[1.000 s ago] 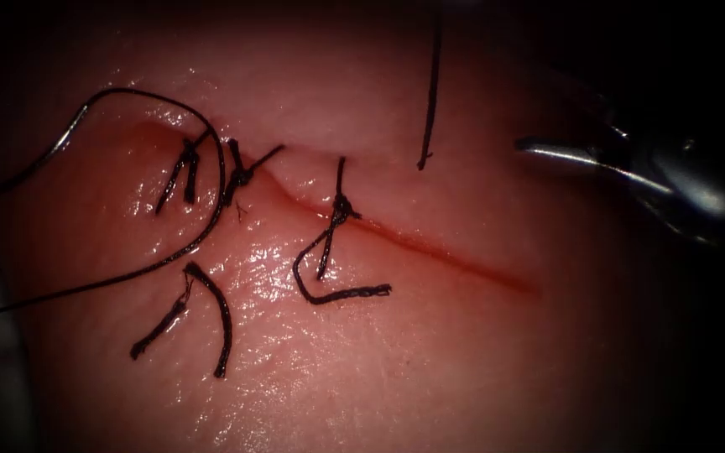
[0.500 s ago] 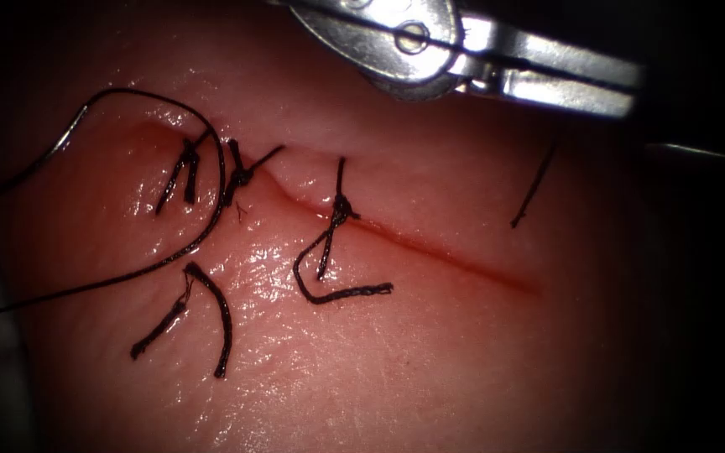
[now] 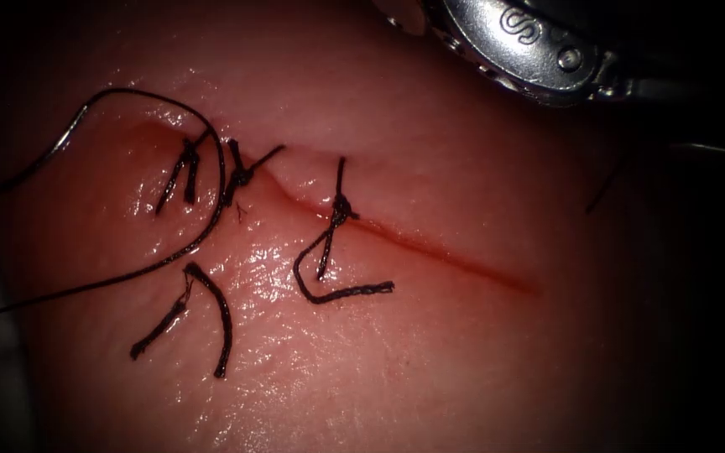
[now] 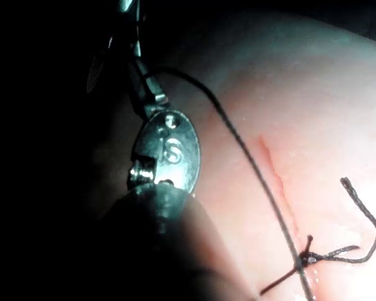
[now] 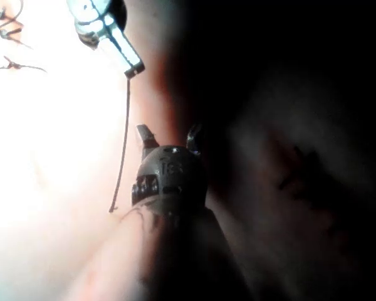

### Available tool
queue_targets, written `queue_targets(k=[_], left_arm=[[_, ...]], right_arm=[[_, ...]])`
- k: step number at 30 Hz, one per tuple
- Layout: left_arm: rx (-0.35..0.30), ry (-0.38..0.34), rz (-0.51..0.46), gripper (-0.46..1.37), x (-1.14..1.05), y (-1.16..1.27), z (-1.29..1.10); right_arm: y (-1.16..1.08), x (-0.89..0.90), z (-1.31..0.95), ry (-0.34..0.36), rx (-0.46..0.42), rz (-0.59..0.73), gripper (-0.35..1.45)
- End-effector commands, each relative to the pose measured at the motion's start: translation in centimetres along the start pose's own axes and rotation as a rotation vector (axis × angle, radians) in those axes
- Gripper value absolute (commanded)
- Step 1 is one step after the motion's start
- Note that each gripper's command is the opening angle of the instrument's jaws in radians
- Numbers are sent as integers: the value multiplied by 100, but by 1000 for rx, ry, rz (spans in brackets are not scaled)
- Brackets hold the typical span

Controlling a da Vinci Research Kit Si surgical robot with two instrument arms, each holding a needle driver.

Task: Wound Closure
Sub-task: Drop the suture end from the left gripper

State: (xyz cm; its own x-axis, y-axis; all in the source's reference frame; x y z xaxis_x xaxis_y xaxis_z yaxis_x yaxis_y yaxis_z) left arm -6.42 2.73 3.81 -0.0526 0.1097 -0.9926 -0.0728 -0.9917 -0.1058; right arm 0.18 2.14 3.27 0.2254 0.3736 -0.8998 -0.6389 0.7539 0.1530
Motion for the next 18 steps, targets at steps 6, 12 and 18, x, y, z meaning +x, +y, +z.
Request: queue_targets(k=[6,12,18], left_arm=[[2,-28,-271,-35,-56,7,-6],[57,-48,-470,-23,-85,2,-19],[136,-53,-622,-9,-98,2,-26]], right_arm=[[-4,0,4,0,-3,-1,112],[-10,0,8,-1,-9,-1,115],[-15,1,13,1,-10,-2,116]])
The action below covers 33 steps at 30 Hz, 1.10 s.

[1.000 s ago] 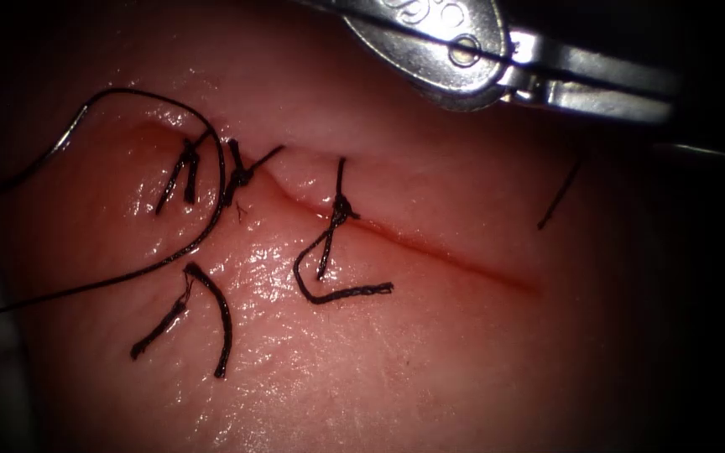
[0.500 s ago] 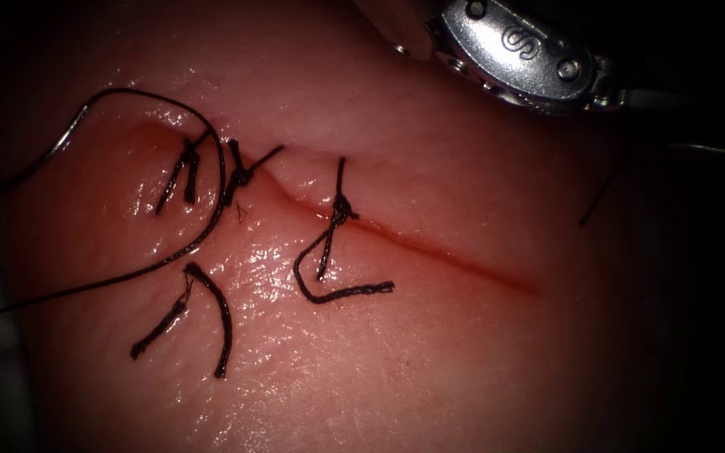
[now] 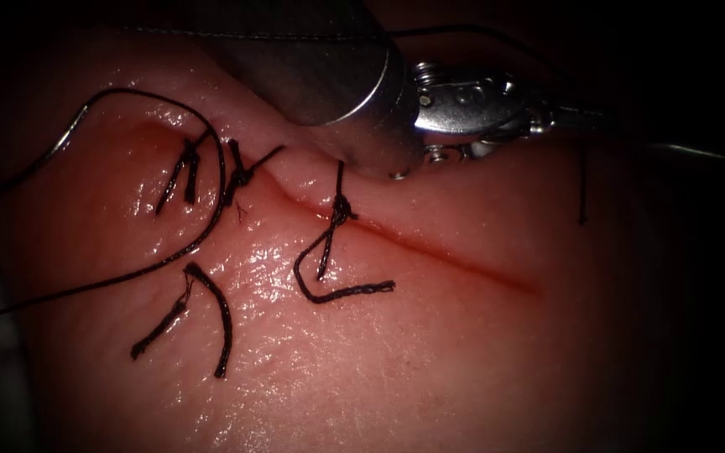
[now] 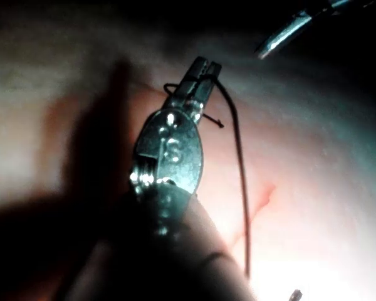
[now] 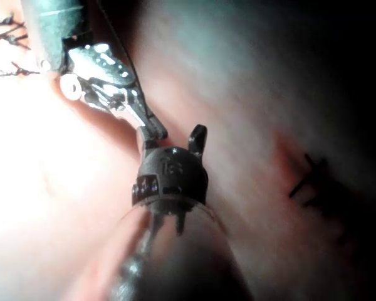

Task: Wound Closure
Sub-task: Drop the suture end from the left gripper

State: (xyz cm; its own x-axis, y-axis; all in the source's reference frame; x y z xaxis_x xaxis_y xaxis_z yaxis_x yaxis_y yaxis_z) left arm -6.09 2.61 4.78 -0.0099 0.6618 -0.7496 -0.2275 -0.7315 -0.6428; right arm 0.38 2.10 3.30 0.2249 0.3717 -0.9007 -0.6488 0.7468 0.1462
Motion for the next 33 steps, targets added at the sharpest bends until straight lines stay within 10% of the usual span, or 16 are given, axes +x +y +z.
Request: queue_targets(k=[1,10,20,33], left_arm=[[13,-2,-26,-11,-1,3,1],[142,-36,33,43,17,7,-11],[242,-260,53,128,16,38,-10],[219,-296,95,132,71,104,-80]], right_arm=[[-1,0,1,-1,3,0,116],[-6,1,4,1,4,0,118],[-6,1,4,-2,5,-1,120],[-7,1,3,-4,6,-1,121]])
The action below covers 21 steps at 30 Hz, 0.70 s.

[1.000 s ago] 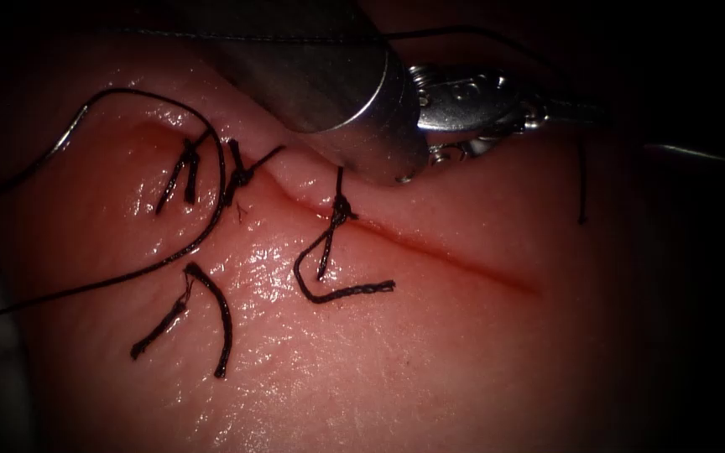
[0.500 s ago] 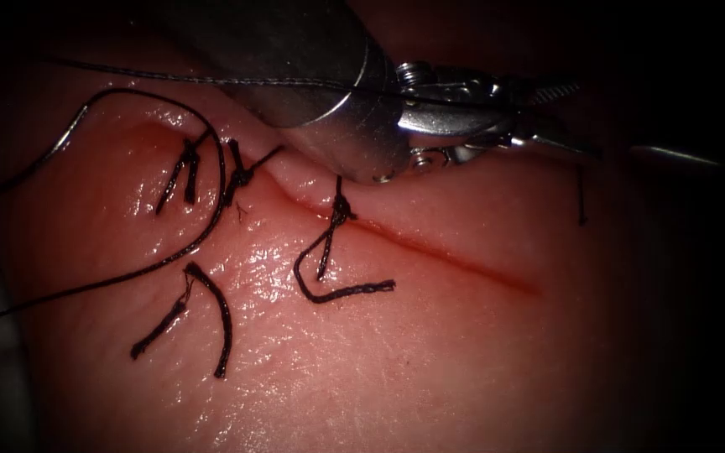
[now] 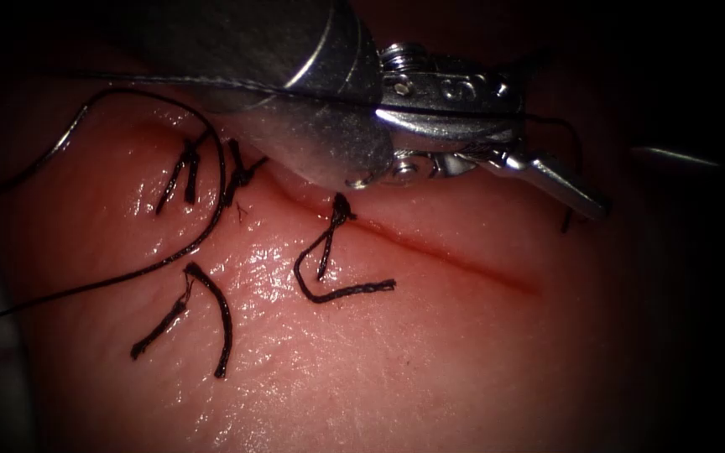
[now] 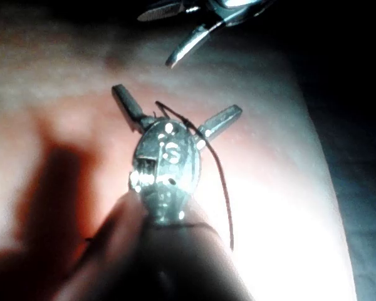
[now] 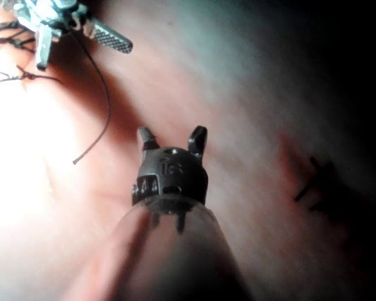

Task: Wound Closure
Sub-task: Drop the suture end from the left gripper

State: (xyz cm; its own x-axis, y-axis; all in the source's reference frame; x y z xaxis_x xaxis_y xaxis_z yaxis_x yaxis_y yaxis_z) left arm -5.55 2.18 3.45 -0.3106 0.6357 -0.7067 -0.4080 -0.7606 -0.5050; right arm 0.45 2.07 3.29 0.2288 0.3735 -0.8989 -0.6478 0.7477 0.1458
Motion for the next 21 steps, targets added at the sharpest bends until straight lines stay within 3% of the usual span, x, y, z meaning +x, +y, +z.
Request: queue_targets(k=[1,3,6,8,13,21], left_arm=[[9,-7,2,131,-2,1,-6],[13,-7,0,130,-6,4,-14],[48,-9,-3,107,-10,14,-27],[59,5,-14,105,-9,24,-31],[-19,89,-37,97,0,70,-37],[-85,96,-8,94,-10,130,-34]], right_arm=[[0,0,0,0,5,0,121],[0,0,0,0,5,0,121],[0,0,0,0,4,0,121],[0,0,1,-3,5,0,121],[0,0,1,-2,8,0,121],[0,0,0,-2,8,0,122]])
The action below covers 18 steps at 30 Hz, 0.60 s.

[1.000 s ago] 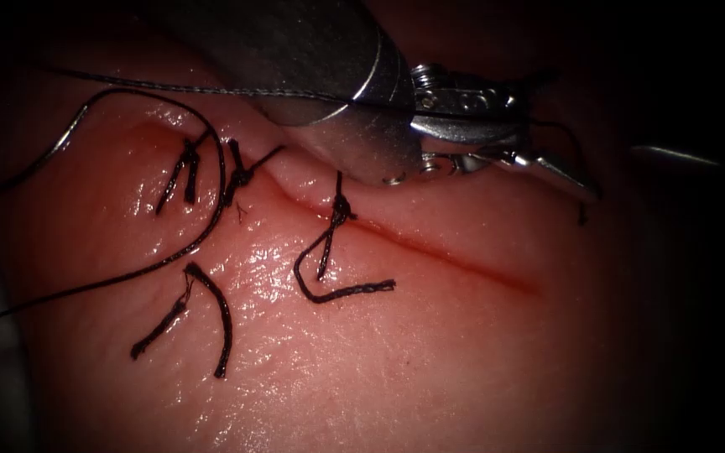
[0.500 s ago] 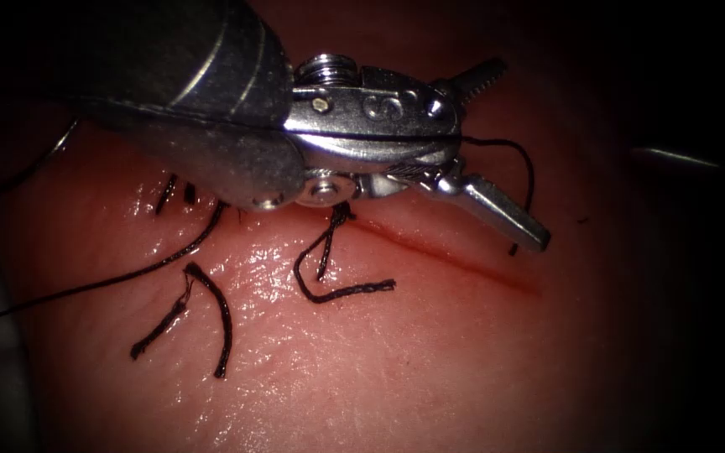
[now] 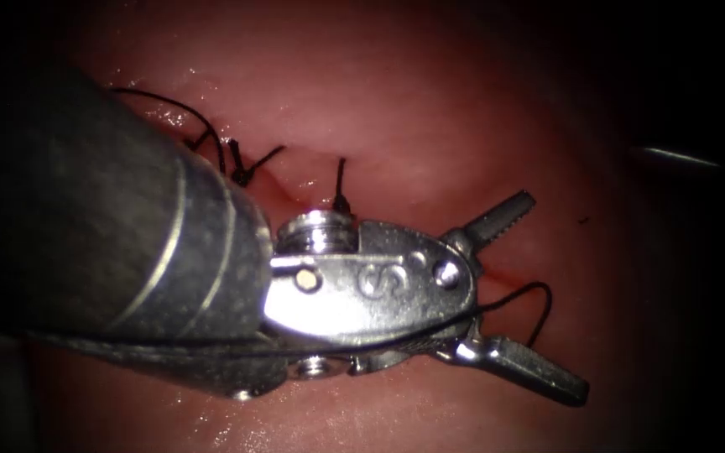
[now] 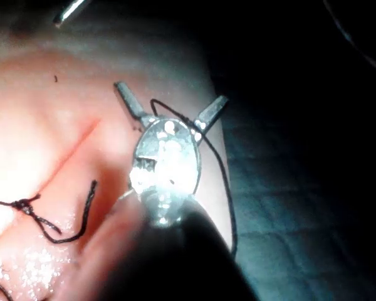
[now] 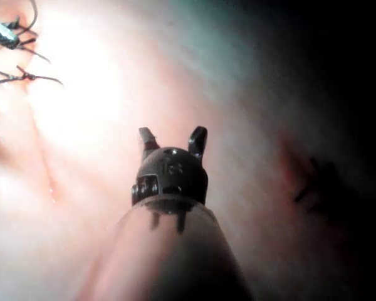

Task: Wound Closure
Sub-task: Drop the suture end from the left gripper

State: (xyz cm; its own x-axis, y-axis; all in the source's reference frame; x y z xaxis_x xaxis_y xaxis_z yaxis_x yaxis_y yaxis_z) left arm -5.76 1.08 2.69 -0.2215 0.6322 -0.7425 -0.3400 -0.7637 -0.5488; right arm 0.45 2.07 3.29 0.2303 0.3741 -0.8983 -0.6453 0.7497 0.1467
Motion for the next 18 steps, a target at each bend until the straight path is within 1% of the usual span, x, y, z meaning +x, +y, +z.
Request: queue_targets(k=[1,2,4,7,8,9,10,11,12,13,14,17,18], left_arm=[[-12,0,11,93,-8,5,1],[-18,-1,23,94,-20,10,3],[-21,-2,37,94,-29,13,3],[-38,-6,39,95,-69,23,2],[-47,-5,37,93,-85,26,-1],[-50,-12,30,93,-96,28,-3],[-55,-26,30,91,-113,31,-9],[-58,-33,39,91,-123,31,-12],[-59,-36,42,91,-126,31,-13],[-63,-45,53,92,-137,30,-19],[-66,-58,63,88,-147,28,-24],[-75,-103,86,82,-166,19,-39],[-76,-113,84,83,-169,17,-42]], right_arm=[[0,0,0,0,5,0,122],[-1,0,0,0,6,0,122],[-1,0,0,-2,7,0,122],[-1,0,0,-2,6,-1,122],[-2,-1,0,-1,8,-1,123],[-2,-1,1,-4,9,-1,123],[-5,-1,2,-5,18,-3,125],[-7,-2,3,-5,30,-4,125],[-8,-2,3,-5,36,-4,125],[-12,-3,4,-11,55,-7,123],[-16,-4,5,-18,73,-9,119],[-25,-6,11,-25,91,-13,120],[-26,-6,12,-22,96,-13,120]])
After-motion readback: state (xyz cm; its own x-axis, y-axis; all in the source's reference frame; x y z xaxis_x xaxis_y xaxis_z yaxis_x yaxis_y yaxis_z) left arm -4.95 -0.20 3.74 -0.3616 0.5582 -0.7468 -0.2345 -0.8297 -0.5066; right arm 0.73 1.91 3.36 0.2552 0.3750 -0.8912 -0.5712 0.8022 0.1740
